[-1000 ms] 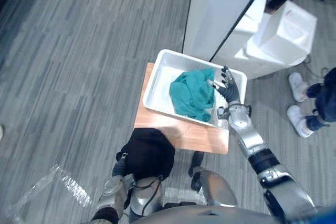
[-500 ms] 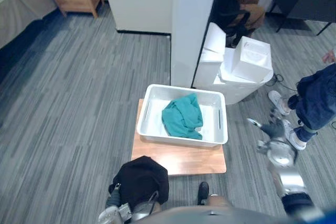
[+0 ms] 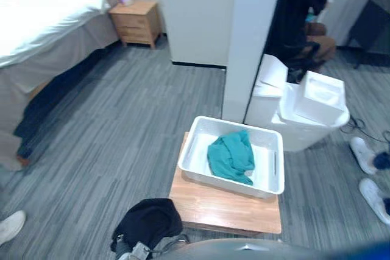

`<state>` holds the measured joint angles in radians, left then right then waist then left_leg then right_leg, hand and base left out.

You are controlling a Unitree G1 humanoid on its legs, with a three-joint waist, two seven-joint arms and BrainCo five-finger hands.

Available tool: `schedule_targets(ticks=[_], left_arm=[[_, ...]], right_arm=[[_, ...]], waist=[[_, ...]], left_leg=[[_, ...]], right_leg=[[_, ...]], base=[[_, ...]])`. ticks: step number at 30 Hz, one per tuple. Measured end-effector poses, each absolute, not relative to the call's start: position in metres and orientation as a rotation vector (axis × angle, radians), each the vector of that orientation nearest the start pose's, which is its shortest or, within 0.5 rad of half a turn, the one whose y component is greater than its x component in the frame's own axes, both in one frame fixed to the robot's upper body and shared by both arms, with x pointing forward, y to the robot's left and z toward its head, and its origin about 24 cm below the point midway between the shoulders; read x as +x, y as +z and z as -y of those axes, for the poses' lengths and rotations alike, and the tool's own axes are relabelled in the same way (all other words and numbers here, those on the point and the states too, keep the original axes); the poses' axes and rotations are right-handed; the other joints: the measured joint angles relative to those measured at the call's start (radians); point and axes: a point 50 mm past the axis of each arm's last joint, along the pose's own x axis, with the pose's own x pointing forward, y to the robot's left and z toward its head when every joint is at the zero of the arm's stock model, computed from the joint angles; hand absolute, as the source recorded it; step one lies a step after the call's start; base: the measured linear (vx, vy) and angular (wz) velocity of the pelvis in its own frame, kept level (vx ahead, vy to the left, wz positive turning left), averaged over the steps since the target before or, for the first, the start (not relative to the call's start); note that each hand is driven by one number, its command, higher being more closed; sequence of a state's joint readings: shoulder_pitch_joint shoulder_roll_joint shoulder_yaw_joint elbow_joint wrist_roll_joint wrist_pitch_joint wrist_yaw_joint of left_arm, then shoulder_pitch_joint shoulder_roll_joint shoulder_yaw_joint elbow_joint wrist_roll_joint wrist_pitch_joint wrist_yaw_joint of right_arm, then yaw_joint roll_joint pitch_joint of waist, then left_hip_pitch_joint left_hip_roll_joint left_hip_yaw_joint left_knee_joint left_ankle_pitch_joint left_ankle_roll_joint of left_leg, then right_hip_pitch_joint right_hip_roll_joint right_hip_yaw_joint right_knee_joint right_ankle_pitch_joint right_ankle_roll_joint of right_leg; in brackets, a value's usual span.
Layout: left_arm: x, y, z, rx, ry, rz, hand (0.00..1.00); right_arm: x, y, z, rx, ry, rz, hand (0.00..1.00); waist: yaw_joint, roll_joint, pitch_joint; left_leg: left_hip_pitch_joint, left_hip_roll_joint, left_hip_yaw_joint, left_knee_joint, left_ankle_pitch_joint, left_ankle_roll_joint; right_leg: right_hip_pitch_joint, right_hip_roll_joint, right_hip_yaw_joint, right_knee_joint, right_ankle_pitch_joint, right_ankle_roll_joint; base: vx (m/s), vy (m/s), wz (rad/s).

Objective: Tidy the bed and pick cloth on bed and put in laundry

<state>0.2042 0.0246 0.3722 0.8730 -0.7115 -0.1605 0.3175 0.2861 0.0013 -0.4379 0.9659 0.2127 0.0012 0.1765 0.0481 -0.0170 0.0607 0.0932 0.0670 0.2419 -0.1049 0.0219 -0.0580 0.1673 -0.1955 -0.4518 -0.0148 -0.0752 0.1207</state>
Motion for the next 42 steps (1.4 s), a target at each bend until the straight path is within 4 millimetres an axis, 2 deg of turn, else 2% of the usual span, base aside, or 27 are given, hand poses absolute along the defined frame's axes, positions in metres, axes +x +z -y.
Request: schedule_targets(ticks=[3,5,6,7,8,10,11,13,14,15,16,18,21,24,26,28,29,31,32,34,38,42], left_arm=[[0.086,-0.126,-0.260,-0.632,1.233,-0.567,1.00],[0.100,-0.109,-0.279,-0.641,1.282,-0.413,1.00],[0.110,-0.095,-0.295,-0.648,1.316,-0.302,1.00],[0.126,-0.071,-0.319,-0.634,1.323,-0.145,1.00],[0.131,-0.062,-0.326,-0.618,1.319,-0.100,1.00],[0.154,-0.013,-0.360,-0.494,1.271,0.100,1.00],[0.159,0.002,-0.368,-0.446,1.253,0.152,1.00],[0.172,0.052,-0.389,-0.304,1.190,0.330,1.00],[0.178,0.078,-0.395,-0.229,1.140,0.418,1.00],[0.182,0.089,-0.397,-0.197,1.115,0.454,1.00],[0.188,0.111,-0.398,-0.134,1.062,0.526,1.00],[0.192,0.143,-0.395,0.000,0.979,0.628,1.00],[0.199,0.170,-0.387,0.105,0.852,0.735,1.00],[0.209,0.181,-0.379,0.120,0.752,0.778,1.00],[0.216,0.185,-0.364,0.157,0.667,0.782,1.00],[0.230,0.183,-0.333,0.173,0.541,0.772,1.00],[0.233,0.181,-0.326,0.179,0.517,0.760,1.00],[0.241,0.168,-0.304,0.171,0.438,0.696,1.00],[0.242,0.165,-0.300,0.161,0.421,0.682,1.00],[0.247,0.152,-0.284,0.133,0.368,0.632,1.00],[0.252,0.141,-0.260,0.134,0.254,0.583,1.00],[0.256,0.126,-0.224,0.099,0.081,0.505,1.00]], right_arm=[[0.021,-0.167,0.199,0.466,-0.435,-1.137,0.00],[0.022,-0.168,0.197,0.444,-0.400,-1.158,0.00],[0.023,-0.168,0.196,0.433,-0.384,-1.167,0.00],[0.025,-0.168,0.196,0.416,-0.360,-1.175,0.00],[0.026,-0.168,0.196,0.411,-0.354,-1.177,0.00],[0.027,-0.168,0.196,0.391,-0.326,-1.191,0.00],[0.027,-0.168,0.195,0.387,-0.318,-1.195,0.00],[0.028,-0.169,0.194,0.371,-0.291,-1.202,0.00],[0.029,-0.168,0.196,0.362,-0.284,-1.203,0.00],[0.029,-0.168,0.198,0.352,-0.282,-1.204,0.00],[0.031,-0.168,0.196,0.344,-0.266,-1.203,0.00],[0.036,-0.167,0.198,0.321,-0.244,-1.190,0.00],[0.038,-0.167,0.198,0.305,-0.228,-1.175,0.00],[0.040,-0.166,0.197,0.290,-0.201,-1.169,0.00],[0.040,-0.166,0.198,0.284,-0.201,-1.161,0.00],[0.038,-0.166,0.198,0.276,-0.201,-1.166,0.00],[0.038,-0.166,0.198,0.275,-0.202,-1.166,0.00],[0.041,-0.165,0.198,0.269,-0.202,-1.163,0.00],[0.041,-0.165,0.198,0.268,-0.200,-1.162,0.00],[0.043,-0.165,0.201,0.242,-0.183,-1.168,0.00],[0.035,-0.167,0.201,0.218,-0.163,-1.219,0.00],[0.032,-0.168,0.205,0.206,-0.180,-1.234,0.00]], waist=[[0.019,-0.011,0.004],[0.021,-0.022,0.003],[0.022,-0.028,-0.001],[0.021,-0.031,-0.003],[0.019,-0.031,-0.003],[0.017,-0.030,-0.003],[0.016,-0.030,-0.003],[0.016,-0.028,-0.002],[0.011,-0.027,-0.002],[0.008,-0.026,-0.003],[0.006,-0.022,-0.005],[-0.003,-0.019,-0.004],[-0.013,-0.016,-0.006],[-0.034,-0.013,-0.017],[-0.043,-0.012,-0.018],[-0.043,-0.009,-0.029],[-0.044,-0.009,-0.029],[-0.064,-0.005,-0.031],[-0.068,-0.004,-0.031],[-0.072,0.001,-0.031],[-0.078,0.009,-0.038],[-0.085,0.017,-0.042]], left_leg=[[-0.007,-0.016,-0.023,0.000,0.001,0.004],[-0.004,-0.025,-0.034,0.000,0.000,0.009],[-0.004,-0.030,-0.033,0.001,0.000,0.010],[-0.003,-0.033,-0.032,0.001,0.000,0.009],[-0.002,-0.034,-0.030,0.001,0.000,0.009],[0.009,-0.034,-0.013,0.001,0.000,0.009],[0.013,-0.033,-0.003,0.002,0.000,0.009],[0.024,-0.030,0.022,0.002,0.000,0.009],[0.031,-0.028,0.034,0.002,-0.001,0.008],[0.032,-0.026,0.045,0.002,-0.002,0.007],[0.035,-0.022,0.066,0.002,-0.003,0.006],[0.040,-0.012,0.100,0.003,-0.004,0.004],[0.058,0.000,0.151,0.003,-0.011,-0.007],[0.068,0.015,0.192,0.001,-0.020,-0.018],[0.072,0.026,0.219,0.002,-0.022,-0.021],[0.070,0.042,0.248,0.003,-0.022,-0.026],[0.072,0.044,0.253,0.005,-0.021,-0.028],[0.085,0.053,0.280,0.006,-0.019,-0.033],[0.086,0.056,0.290,0.006,-0.020,-0.034],[0.096,0.064,0.313,0.007,-0.019,-0.037],[0.101,0.071,0.331,0.007,-0.017,-0.040],[0.116,0.071,0.348,0.007,-0.017,-0.040]], right_leg=[[0.021,-0.015,-0.048,0.004,-0.005,0.007],[0.034,-0.021,-0.058,0.003,-0.004,0.010],[0.039,-0.024,-0.058,-0.001,-0.004,0.010],[0.043,-0.027,-0.059,-0.004,-0.003,0.010],[0.045,-0.027,-0.059,-0.004,-0.003,0.009],[0.056,-0.028,-0.058,-0.005,-0.003,0.009],[0.057,-0.028,-0.058,-0.005,-0.003,0.009],[0.060,-0.026,-0.053,-0.004,-0.002,0.008],[0.062,-0.025,-0.049,-0.004,-0.002,0.008],[0.061,-0.024,-0.042,-0.004,-0.002,0.008],[0.055,-0.022,-0.025,-0.004,-0.002,0.007],[0.043,-0.014,0.004,-0.005,0.002,0.001],[0.031,-0.006,0.055,-0.013,0.004,-0.002],[0.013,0.012,0.095,-0.019,0.008,-0.007],[0.005,0.024,0.128,-0.019,0.014,-0.016],[-0.022,0.040,0.178,-0.018,0.024,-0.029],[-0.023,0.041,0.187,-0.018,0.026,-0.031],[-0.025,0.054,0.217,-0.018,0.032,-0.040],[-0.029,0.057,0.225,-0.018,0.032,-0.041],[-0.044,0.069,0.252,-0.015,0.038,-0.046],[-0.054,0.081,0.275,-0.008,0.038,-0.047],[-0.054,0.082,0.293,-0.005,0.039,-0.048]], base=[[0.10,0.017,0.46],[0.14,0.017,0.20],[0.17,0.006,0.04],[0.17,0.002,0.01],[0.13,-0.005,0.05],[0.07,-0.015,-0.01],[0.07,-0.025,-0.11],[0.04,-0.036,-0.20],[0.03,-0.038,-0.22],[0.01,-0.028,-0.25],[0.00,-0.023,-0.30],[-0.01,-0.028,-0.40],[-0.03,-0.033,-0.55],[-0.07,-0.048,-0.44],[-0.05,-0.041,-0.42],[-0.06,-0.049,-0.49],[-0.05,-0.037,-0.41],[-0.06,-0.039,-0.38],[-0.07,-0.042,-0.43],[-0.04,-0.041,-0.35],[-0.03,-0.043,-0.16],[-0.03,-0.020,-0.11]])
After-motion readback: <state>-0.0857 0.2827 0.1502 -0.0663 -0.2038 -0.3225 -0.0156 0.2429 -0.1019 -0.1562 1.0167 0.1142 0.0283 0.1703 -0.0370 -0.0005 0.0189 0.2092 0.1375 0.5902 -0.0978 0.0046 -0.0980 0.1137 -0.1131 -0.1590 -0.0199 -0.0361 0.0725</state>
